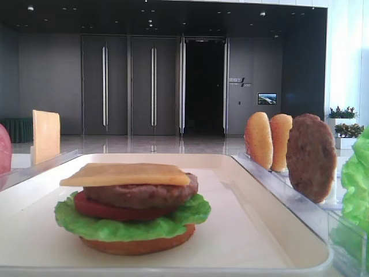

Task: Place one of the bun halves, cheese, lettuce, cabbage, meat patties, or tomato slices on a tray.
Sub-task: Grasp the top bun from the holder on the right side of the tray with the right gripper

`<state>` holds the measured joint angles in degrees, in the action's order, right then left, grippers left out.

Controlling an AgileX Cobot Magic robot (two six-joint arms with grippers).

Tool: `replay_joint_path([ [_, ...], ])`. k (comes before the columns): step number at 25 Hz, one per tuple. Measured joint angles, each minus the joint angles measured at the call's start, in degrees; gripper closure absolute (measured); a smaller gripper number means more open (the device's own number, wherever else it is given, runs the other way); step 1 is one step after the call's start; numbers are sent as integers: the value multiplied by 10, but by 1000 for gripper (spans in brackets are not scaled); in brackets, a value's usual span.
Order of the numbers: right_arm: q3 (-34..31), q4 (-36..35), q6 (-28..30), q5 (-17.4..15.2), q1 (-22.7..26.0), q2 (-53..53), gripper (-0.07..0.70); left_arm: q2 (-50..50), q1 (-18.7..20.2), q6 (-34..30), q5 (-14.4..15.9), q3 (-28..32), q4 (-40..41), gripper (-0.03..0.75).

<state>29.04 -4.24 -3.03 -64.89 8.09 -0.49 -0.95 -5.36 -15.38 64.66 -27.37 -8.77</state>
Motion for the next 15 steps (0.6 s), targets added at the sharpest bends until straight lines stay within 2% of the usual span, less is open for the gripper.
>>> replay_joint_path([
  [15,0,0,0,0,0,0,223,0,0,0,0,0,0,136],
])
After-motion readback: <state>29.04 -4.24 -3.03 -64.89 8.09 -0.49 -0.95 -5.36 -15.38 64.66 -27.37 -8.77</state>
